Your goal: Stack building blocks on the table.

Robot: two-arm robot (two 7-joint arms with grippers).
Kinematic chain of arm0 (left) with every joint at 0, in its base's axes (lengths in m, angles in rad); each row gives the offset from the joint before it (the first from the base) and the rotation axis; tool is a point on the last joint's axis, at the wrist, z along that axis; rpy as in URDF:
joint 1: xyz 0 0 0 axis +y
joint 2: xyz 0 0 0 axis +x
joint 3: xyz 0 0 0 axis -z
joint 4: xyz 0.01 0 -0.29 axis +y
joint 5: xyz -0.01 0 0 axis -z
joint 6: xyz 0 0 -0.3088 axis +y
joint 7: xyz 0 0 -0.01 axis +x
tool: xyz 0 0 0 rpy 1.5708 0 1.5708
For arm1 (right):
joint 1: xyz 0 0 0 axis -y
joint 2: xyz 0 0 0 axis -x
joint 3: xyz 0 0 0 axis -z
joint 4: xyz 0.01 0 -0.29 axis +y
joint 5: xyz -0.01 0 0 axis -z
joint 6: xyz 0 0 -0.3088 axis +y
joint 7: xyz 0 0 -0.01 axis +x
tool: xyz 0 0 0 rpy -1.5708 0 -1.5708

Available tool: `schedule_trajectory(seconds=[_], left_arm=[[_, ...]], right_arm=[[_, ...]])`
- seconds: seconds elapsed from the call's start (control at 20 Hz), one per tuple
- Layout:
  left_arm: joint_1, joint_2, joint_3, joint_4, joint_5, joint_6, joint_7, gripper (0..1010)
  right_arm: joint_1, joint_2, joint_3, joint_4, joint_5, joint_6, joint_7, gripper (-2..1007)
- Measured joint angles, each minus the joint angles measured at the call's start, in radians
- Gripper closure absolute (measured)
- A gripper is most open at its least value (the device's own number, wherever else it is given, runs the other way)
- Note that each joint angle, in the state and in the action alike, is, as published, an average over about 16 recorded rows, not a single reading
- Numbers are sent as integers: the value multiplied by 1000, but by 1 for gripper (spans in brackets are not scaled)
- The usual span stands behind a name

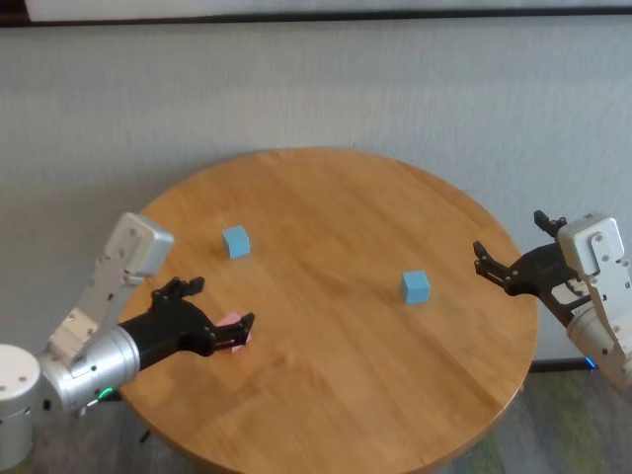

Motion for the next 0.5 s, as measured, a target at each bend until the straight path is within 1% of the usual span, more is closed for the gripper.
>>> schedule_trajectory(seconds=[0.25,0.5], left_arm=[[-29,-14,21,40,25,14,-28,8],[-47,-27,36,72,45,25,-51,8]], right_arm=[[0,0,0,0,0,0,0,5],[0,0,0,0,0,0,0,5]])
